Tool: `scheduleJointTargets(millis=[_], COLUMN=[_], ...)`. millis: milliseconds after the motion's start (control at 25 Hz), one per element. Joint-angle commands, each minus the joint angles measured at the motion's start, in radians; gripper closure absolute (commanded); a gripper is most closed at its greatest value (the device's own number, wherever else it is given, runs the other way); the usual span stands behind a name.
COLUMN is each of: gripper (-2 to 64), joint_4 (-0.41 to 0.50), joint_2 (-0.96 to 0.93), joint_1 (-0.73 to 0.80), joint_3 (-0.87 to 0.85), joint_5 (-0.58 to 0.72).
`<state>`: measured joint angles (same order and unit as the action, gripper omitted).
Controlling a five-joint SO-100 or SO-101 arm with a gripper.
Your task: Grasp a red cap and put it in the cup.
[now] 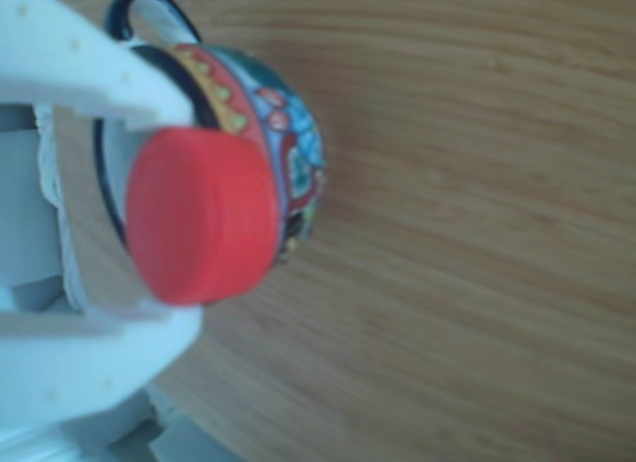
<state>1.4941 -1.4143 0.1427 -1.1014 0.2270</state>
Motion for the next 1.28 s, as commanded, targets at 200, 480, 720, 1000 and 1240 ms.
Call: scheduleJointTargets(millis=[200,480,720,1000,1240], gripper=[46.9,46.9,46.4,46.4,46.3], joint_4=[0.021,0.023,0.011,-0.025,-0.077], joint_2=[-0.035,-0.035,-0.034,-0.020,0.029], joint_1=[-0.057,-0.150,-0.245,-0.273,-0.268], joint_3=[0.074,0.074,0.074,0.072,0.063], joint_5=[0.003,0.000,0.000,0.006,0.008])
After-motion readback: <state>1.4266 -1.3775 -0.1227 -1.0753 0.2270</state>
